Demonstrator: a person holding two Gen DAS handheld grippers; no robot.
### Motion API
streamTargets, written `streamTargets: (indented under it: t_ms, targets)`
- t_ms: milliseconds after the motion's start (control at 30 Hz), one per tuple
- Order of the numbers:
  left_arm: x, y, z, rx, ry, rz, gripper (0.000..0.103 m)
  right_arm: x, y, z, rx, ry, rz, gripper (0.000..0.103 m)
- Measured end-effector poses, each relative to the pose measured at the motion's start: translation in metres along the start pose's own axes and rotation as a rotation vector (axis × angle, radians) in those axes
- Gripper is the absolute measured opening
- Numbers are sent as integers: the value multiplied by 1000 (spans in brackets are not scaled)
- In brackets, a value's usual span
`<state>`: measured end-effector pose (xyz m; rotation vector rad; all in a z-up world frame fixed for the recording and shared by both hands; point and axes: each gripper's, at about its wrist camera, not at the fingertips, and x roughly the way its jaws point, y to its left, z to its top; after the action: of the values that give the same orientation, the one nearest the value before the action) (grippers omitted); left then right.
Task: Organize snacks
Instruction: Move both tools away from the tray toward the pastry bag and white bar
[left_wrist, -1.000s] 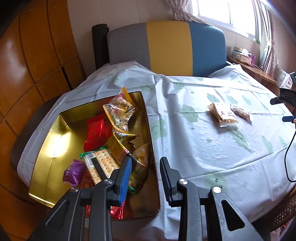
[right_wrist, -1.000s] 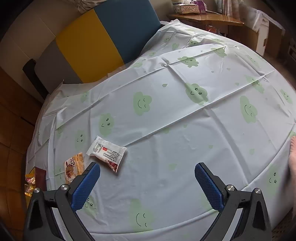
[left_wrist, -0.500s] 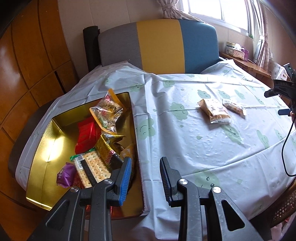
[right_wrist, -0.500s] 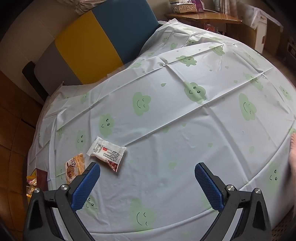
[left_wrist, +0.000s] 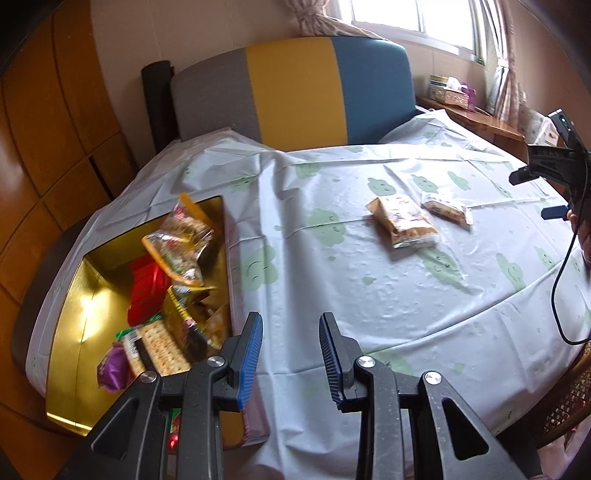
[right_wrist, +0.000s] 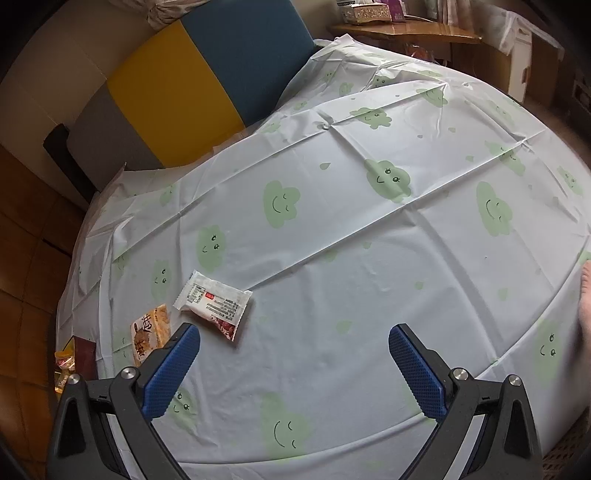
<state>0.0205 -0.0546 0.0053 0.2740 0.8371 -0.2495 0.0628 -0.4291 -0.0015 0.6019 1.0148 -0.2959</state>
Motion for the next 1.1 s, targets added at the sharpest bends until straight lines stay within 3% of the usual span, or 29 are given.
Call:
streamTargets:
  t_ms: [667, 1100]
  targets:
    - [26, -47, 22, 96, 61, -94, 33, -8, -3, 2, 36, -6, 59, 103]
    - [59, -67, 40, 60, 157, -164, 35, -6, -15, 3, 116, 14, 86, 103]
